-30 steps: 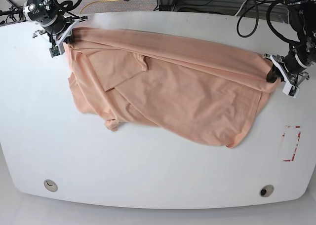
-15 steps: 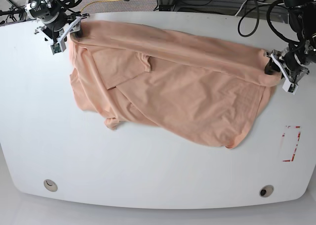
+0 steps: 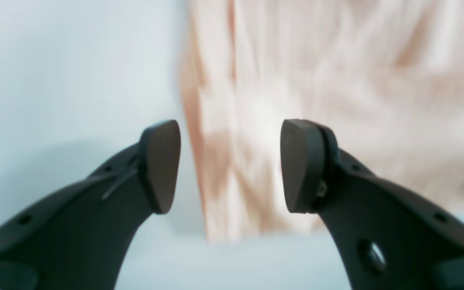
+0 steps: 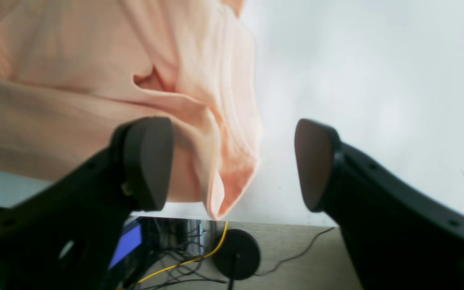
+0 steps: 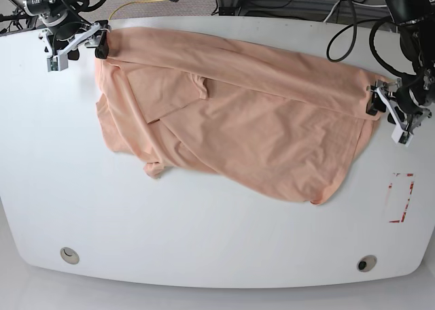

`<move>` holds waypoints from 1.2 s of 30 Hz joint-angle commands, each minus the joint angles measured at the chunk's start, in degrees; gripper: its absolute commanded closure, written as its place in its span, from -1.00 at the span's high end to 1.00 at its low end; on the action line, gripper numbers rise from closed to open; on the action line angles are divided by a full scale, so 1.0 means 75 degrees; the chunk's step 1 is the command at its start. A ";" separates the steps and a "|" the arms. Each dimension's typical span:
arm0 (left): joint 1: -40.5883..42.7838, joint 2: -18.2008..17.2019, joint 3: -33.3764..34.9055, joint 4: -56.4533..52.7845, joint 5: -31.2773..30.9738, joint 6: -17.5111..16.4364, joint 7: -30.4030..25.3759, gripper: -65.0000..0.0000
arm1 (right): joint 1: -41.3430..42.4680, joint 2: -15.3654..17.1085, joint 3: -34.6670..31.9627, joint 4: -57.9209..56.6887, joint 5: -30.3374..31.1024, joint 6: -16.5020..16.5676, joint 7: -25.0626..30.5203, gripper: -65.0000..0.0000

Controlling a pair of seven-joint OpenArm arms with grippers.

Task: Fold the T-shirt properly
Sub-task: 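Open both grippers to release the shirt edge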

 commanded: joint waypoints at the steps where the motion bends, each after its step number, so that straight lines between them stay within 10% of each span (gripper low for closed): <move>1: -0.0008 -0.0004 -0.0061 0.0420 -0.0128 -0.0009 -0.0114 0.13 | 0.0043 0.0130 0.0064 0.0106 0.0763 0.0013 -0.0077 0.38; 13: 0.0191 0.0605 -0.0026 -0.0705 0.0786 0.0014 -0.0548 0.12 | 0.1133 0.0317 -0.0030 -0.0855 0.1044 0.0013 -0.0463 0.37; 36: 0.2372 0.0922 -0.1280 -0.0634 0.1185 -0.0021 -0.0689 0.12 | 0.4403 0.2333 -0.1835 -0.5321 0.1032 0.0013 -0.0123 0.37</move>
